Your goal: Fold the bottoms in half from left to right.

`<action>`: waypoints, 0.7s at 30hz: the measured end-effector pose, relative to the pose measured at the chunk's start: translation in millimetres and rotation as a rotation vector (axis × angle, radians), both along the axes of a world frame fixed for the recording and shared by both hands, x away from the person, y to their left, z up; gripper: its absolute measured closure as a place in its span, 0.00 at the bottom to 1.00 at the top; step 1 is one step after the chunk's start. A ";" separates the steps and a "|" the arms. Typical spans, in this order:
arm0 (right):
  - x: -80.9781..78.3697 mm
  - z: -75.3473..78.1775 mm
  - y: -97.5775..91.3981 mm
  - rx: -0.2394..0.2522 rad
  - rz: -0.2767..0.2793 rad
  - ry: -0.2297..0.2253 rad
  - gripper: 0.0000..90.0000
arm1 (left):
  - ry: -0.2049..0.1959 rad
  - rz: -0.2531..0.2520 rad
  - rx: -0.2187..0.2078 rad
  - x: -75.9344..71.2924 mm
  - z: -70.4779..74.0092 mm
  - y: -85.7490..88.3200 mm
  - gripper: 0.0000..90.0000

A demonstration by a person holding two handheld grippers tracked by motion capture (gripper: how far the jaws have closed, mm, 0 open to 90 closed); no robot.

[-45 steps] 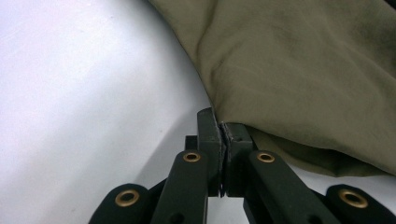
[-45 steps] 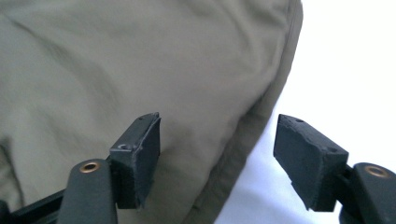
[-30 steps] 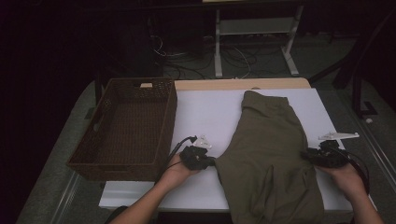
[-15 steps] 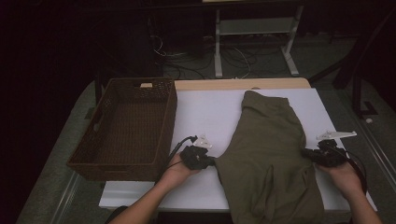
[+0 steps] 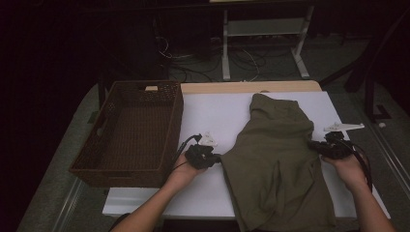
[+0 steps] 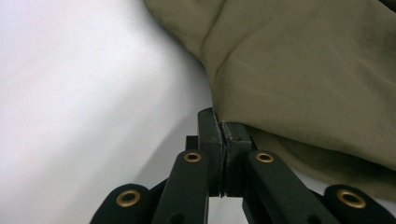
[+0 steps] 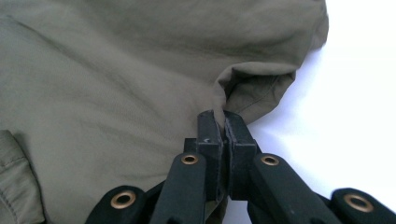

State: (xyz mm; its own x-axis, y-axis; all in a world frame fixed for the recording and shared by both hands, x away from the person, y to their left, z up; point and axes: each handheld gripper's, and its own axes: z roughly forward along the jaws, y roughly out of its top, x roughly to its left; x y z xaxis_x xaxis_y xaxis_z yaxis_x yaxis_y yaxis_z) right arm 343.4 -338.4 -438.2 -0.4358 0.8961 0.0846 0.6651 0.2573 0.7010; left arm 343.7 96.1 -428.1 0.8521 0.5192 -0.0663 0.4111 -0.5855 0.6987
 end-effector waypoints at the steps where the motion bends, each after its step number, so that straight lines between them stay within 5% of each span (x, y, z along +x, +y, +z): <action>1: 4.1 0.0 1.0 0.002 -0.002 -0.005 0.96 | -0.004 0.020 -0.005 3.1 1.0 0.5 0.98; 12: 53.8 -1.6 12.1 -0.005 -0.003 -0.028 0.96 | -0.049 0.206 0.021 40.6 4.1 -1.6 0.98; 21: 95.5 -5.5 28.3 0.013 -0.002 -0.069 0.96 | -0.015 0.357 0.021 74.6 -7.1 5.2 0.98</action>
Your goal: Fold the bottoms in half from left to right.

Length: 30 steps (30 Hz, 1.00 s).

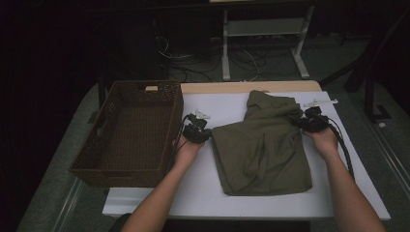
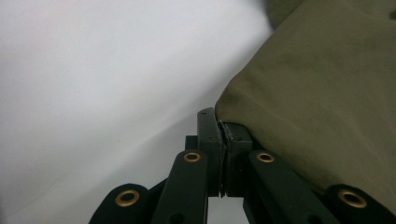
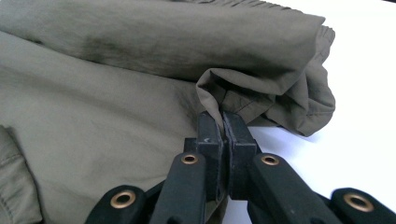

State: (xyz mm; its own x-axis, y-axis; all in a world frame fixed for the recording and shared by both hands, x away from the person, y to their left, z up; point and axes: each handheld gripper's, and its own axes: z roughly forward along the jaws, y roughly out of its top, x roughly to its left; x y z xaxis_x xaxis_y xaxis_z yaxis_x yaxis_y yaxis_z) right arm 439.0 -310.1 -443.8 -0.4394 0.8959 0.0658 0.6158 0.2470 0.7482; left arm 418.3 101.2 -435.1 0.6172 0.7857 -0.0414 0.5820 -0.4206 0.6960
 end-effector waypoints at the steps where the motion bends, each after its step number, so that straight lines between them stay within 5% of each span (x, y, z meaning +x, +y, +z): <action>1: 2.3 -1.0 1.1 0.000 -0.003 0.005 0.95 | 0.007 0.003 -0.002 1.5 -2.9 -0.5 0.98; 5: 2.0 -3.4 0.8 0.005 -0.002 0.023 0.91 | 0.022 0.003 0.017 0.6 -10.1 -4.6 0.93; 9: -2.1 1.3 -3.2 0.049 0.001 0.055 0.66 | 0.059 0.007 -0.028 -3.7 -8.4 -2.6 0.72; 12: -9.5 8.4 -5.3 0.062 0.013 0.048 0.58 | 0.058 -0.014 -0.038 -13.7 -3.0 -0.4 0.61; 24: -40.1 33.0 -4.5 0.105 0.049 -0.005 0.48 | 0.013 -0.172 -0.100 -64.7 19.5 -0.6 0.44; 30: -52.7 40.5 3.4 0.100 0.100 -0.008 0.50 | 0.055 -0.261 -0.169 -85.4 16.0 1.7 0.35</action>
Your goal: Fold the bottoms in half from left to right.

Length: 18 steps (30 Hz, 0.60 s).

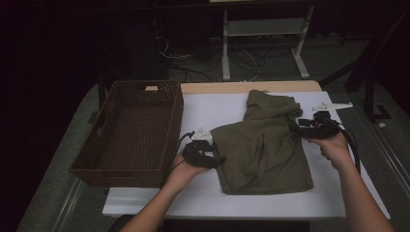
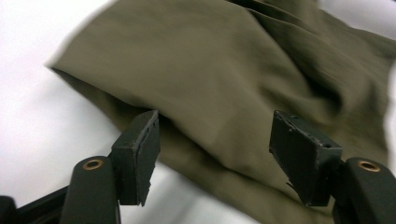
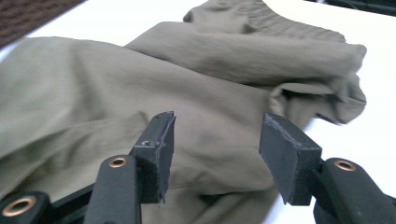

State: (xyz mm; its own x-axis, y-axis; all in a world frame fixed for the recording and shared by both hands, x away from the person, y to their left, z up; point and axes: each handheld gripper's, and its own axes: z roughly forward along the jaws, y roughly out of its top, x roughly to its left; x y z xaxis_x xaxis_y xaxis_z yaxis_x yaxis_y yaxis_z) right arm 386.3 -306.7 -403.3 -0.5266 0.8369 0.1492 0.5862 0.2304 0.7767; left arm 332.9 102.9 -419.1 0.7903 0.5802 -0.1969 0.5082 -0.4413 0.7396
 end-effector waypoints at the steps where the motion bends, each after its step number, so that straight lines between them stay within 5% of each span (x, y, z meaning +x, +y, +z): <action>1: -1.6 1.3 1.6 0.009 0.008 0.003 0.51 | 0.002 -0.009 -0.009 -3.0 -1.0 0.6 0.33; 11: -4.4 6.0 28.0 0.048 0.089 0.027 0.54 | -0.017 -0.088 0.016 -26.6 -9.7 4.7 0.16; 18: 5.0 1.5 54.8 0.011 0.102 0.031 0.61 | -0.007 -0.129 0.020 -27.2 -13.4 0.6 0.13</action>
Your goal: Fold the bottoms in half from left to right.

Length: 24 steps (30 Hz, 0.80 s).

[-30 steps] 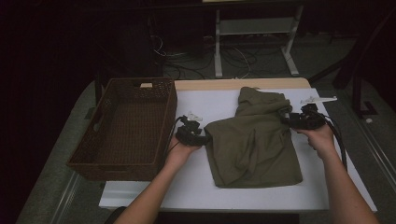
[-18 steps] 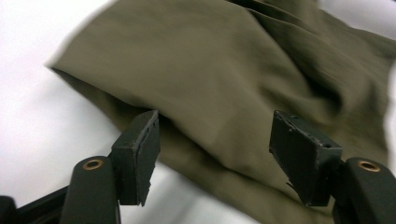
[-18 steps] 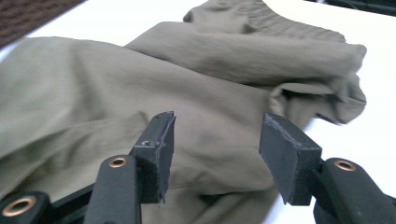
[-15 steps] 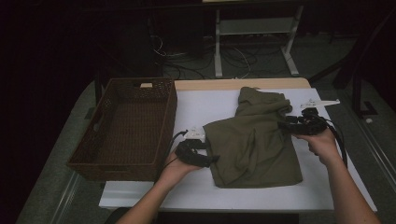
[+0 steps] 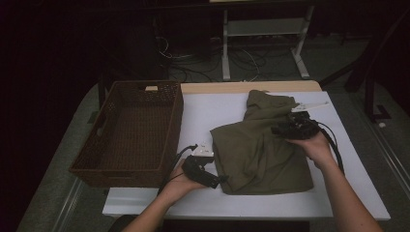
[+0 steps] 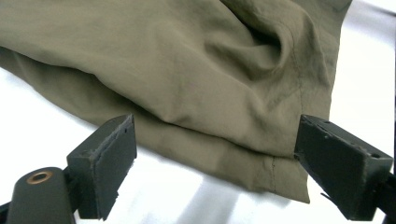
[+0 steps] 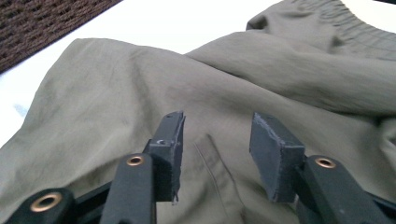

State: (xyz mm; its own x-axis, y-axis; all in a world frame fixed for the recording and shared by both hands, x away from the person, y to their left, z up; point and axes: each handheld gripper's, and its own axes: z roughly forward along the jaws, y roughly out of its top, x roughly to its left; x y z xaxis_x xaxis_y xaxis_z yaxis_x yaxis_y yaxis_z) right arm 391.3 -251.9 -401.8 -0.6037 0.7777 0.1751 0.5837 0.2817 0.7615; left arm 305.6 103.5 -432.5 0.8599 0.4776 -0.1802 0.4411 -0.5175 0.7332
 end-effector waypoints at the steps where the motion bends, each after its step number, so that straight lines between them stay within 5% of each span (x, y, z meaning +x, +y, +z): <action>1: 1.7 -1.0 3.7 -0.004 0.003 0.004 0.61 | 0.002 -0.003 0.000 0.0 -0.4 -0.3 0.13; 12: 21.6 -26.5 27.4 -0.058 0.017 0.065 0.68 | -0.002 -0.010 0.001 1.6 -2.6 1.2 0.13; 24: 23.0 -40.8 36.3 -0.148 0.085 0.103 0.84 | -0.006 -0.017 0.006 1.9 -3.7 1.2 0.14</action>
